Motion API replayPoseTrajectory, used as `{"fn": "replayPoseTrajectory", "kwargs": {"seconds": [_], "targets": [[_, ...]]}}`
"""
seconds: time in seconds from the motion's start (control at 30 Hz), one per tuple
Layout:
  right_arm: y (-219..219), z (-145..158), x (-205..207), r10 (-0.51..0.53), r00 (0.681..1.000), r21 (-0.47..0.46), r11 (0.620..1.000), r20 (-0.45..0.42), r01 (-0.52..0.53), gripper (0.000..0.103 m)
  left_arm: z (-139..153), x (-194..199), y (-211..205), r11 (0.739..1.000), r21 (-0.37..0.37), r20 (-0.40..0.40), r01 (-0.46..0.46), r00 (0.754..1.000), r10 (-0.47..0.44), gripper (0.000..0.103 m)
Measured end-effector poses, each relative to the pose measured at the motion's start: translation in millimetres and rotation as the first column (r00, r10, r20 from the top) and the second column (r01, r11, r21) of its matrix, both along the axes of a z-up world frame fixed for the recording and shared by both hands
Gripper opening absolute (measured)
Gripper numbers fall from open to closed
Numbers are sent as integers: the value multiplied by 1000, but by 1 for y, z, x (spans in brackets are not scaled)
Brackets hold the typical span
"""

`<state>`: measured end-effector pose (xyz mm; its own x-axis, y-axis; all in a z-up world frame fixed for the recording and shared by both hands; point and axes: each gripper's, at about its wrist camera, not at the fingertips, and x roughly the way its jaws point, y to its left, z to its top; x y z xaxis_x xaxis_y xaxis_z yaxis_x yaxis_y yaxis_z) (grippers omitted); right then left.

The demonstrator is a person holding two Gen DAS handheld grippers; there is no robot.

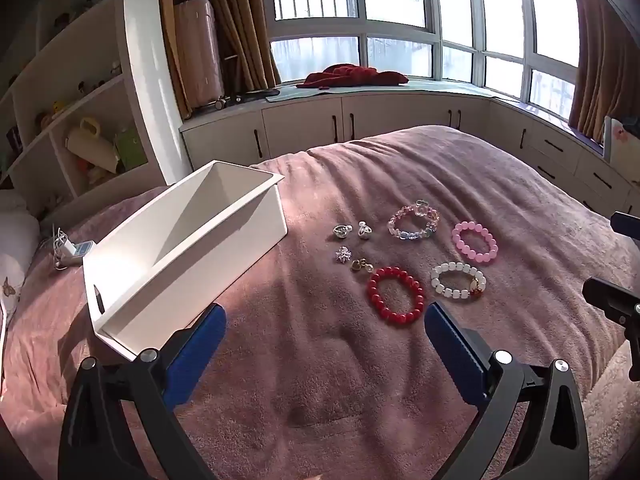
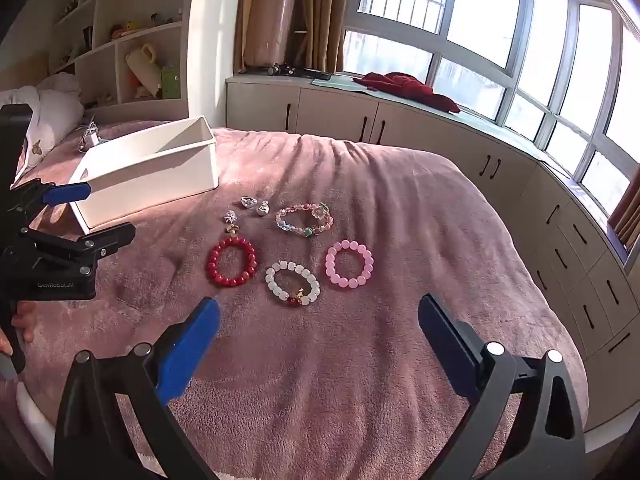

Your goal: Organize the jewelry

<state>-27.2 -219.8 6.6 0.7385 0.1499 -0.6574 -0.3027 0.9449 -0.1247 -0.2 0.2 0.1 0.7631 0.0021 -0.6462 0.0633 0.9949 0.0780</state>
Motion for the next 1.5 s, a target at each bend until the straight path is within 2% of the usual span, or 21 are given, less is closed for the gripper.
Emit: {"fn": "replayPoseTrajectory", "kwargs": {"seconds": [0.4,0.43,0.73,1.5], "targets": [[-2,6,-1,10,1000,17,1000,9,-10,98,3,1,5,999,-5,10,44,999,-44,101],[-1,7,0,10,1000,19,1000,10,-10,98,3,-4,-3,999,11,21,42,999,-42,101],[-4,8,-8,2,999,42,999,40,-4,98,10,-6,-3,999,0,60,43,997,-43,101],[-16,17,-17,-35,994,98,995,104,25,98,5,-8,-4,999,5,53,38,998,-38,101]]}}
